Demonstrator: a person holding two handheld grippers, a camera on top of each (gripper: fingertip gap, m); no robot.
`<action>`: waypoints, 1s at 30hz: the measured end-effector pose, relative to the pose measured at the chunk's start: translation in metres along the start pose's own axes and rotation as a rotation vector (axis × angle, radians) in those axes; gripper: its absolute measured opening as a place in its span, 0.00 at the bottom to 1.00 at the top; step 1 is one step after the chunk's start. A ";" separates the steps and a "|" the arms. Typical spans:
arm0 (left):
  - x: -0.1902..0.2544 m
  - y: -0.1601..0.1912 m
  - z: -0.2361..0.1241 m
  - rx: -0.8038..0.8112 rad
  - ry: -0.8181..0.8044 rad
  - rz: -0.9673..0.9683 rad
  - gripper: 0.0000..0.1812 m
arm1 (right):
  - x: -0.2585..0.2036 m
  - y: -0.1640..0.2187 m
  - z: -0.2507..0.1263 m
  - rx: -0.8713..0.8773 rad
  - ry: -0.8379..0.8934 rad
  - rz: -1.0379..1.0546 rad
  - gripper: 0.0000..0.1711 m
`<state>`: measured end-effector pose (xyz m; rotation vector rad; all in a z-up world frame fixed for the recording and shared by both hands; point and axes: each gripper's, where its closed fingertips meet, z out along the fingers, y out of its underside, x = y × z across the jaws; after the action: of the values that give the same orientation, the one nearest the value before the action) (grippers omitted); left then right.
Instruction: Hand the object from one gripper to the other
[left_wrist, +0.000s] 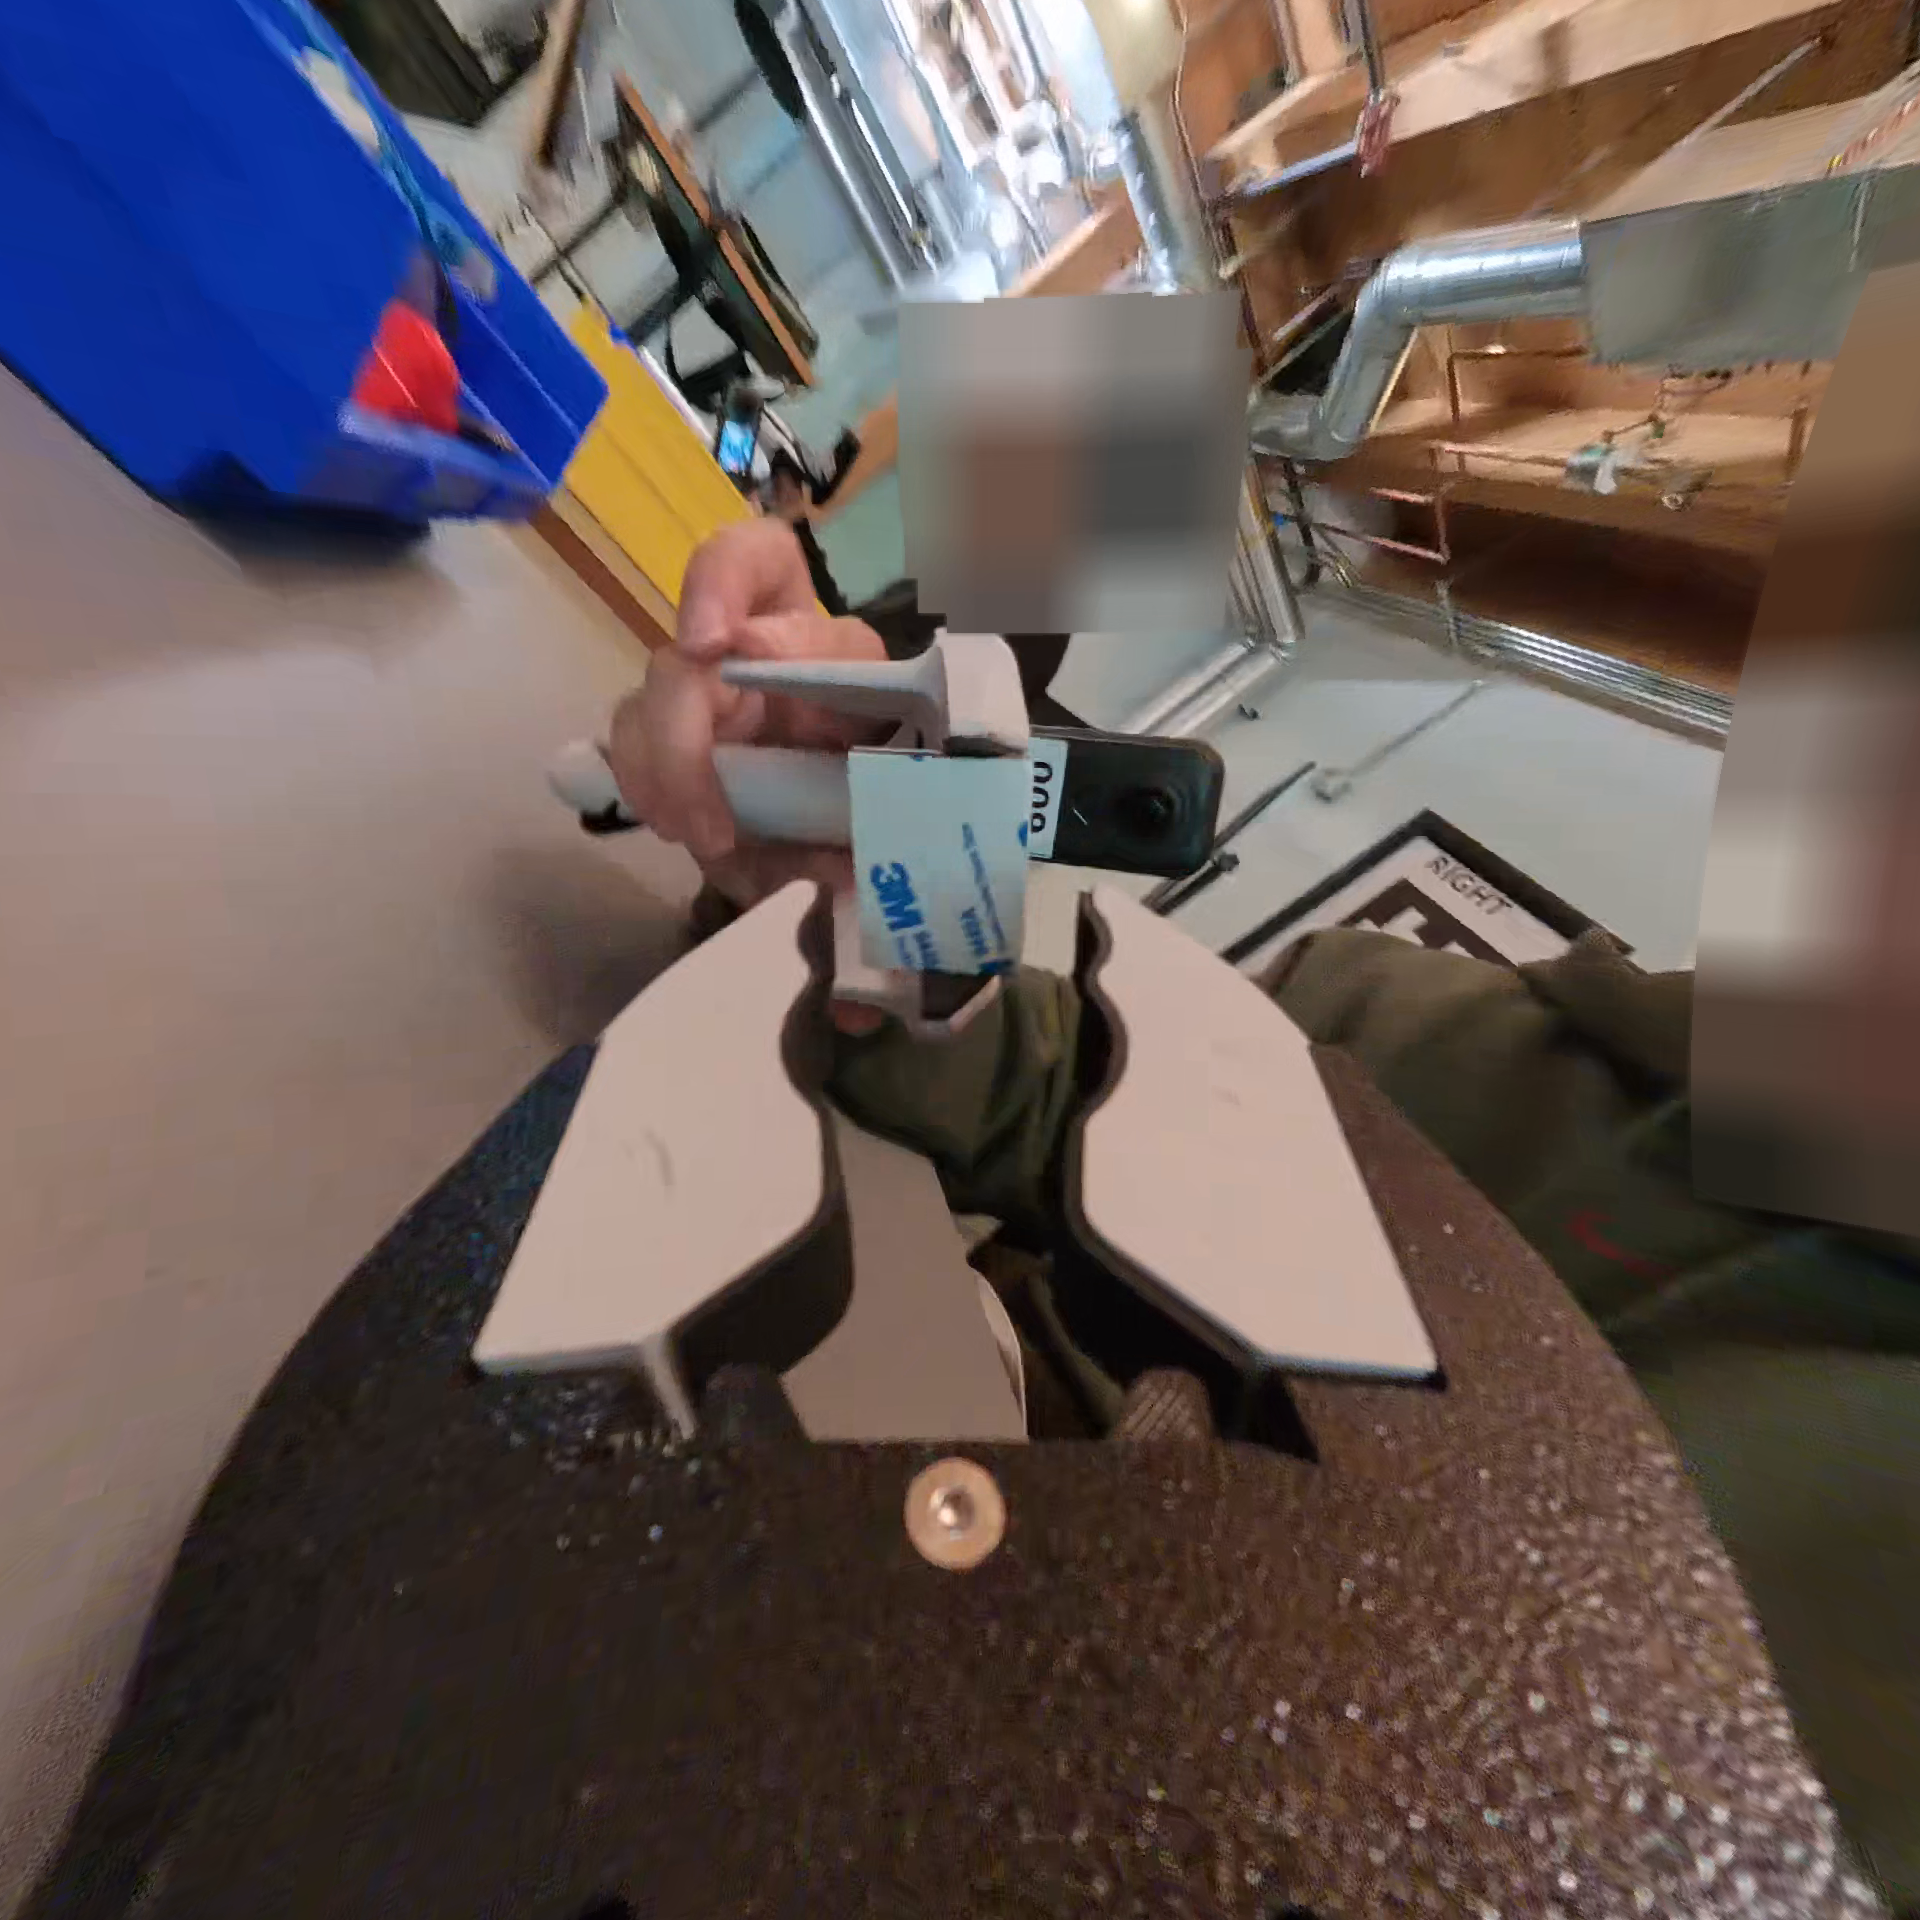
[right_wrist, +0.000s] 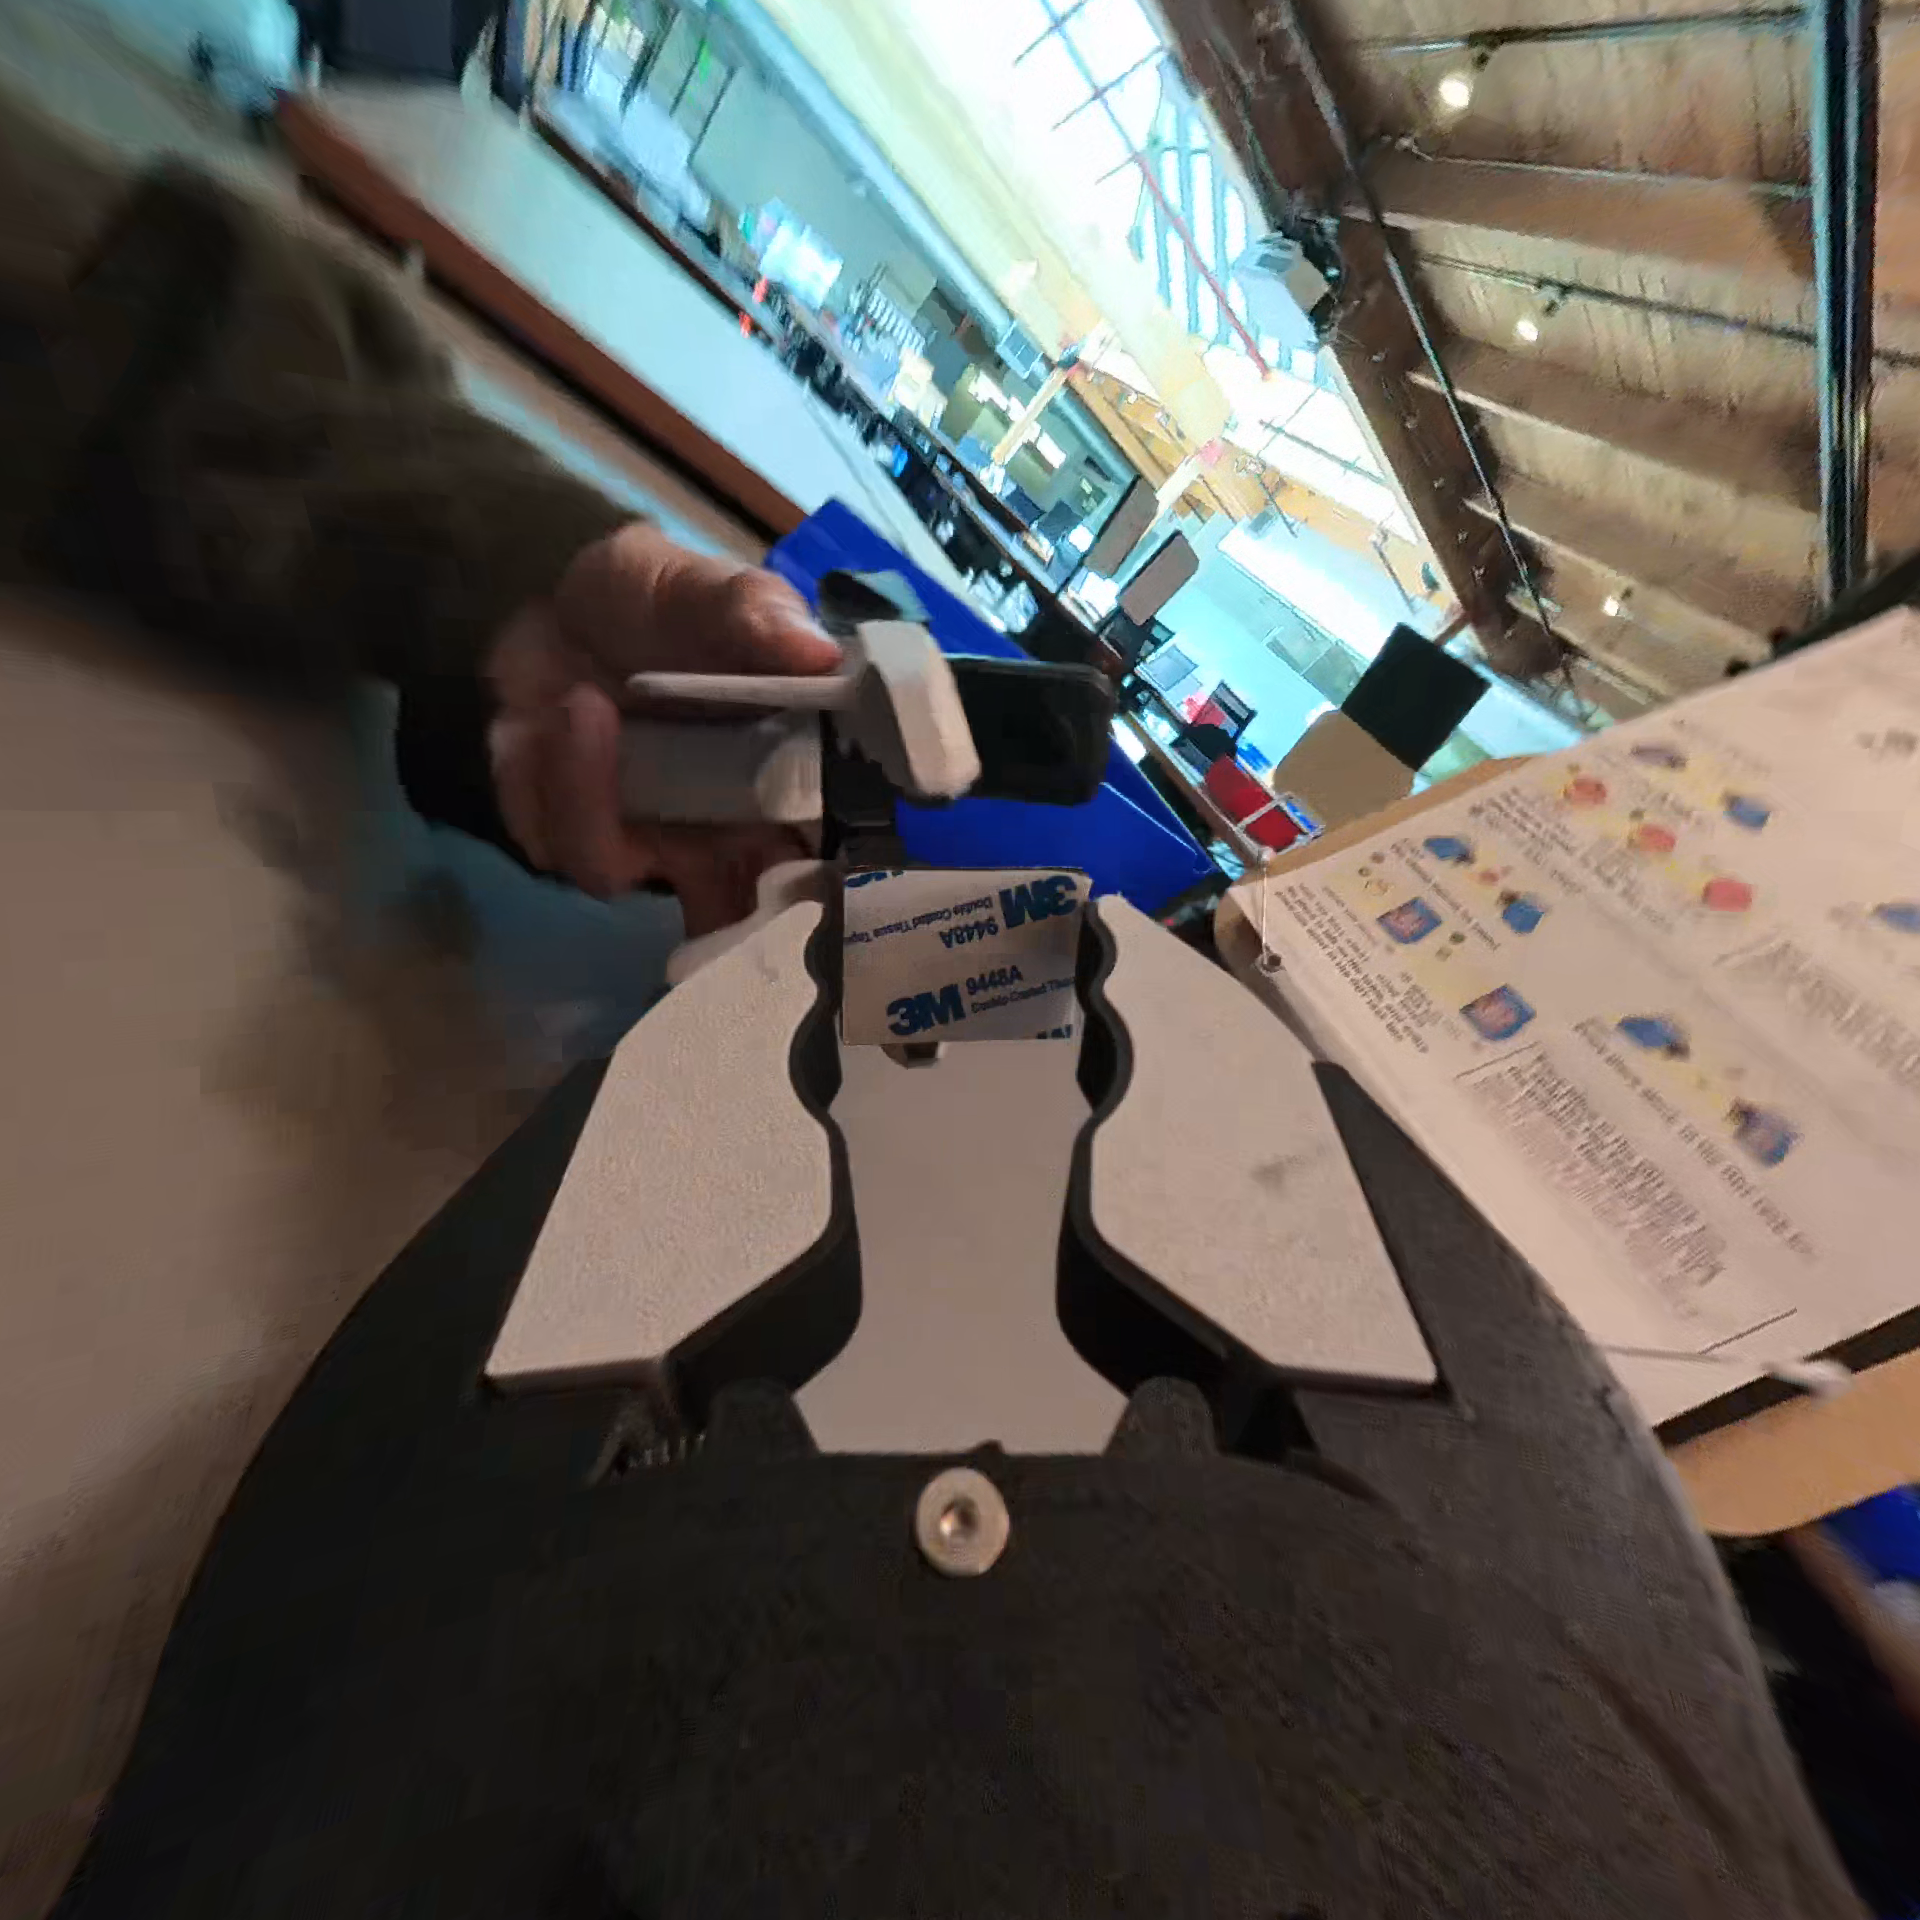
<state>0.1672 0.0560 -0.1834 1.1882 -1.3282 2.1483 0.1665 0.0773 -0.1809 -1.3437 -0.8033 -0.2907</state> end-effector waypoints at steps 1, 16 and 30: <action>-0.001 0.006 0.003 -0.031 -0.003 0.000 0.24 | -0.004 0.003 0.002 -0.032 -0.005 -0.064 0.25; -0.024 -0.005 -0.010 -0.010 -0.275 0.393 0.18 | 0.003 0.002 0.004 -0.019 0.023 0.187 0.40; -0.023 -0.018 -0.009 -0.216 -0.743 1.656 0.18 | -0.006 -0.009 0.005 0.238 -0.489 1.653 0.39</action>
<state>0.1884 0.0758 -0.1931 0.7603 -3.6752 2.1065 0.1557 0.0781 -0.1780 -1.4447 0.0996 1.4100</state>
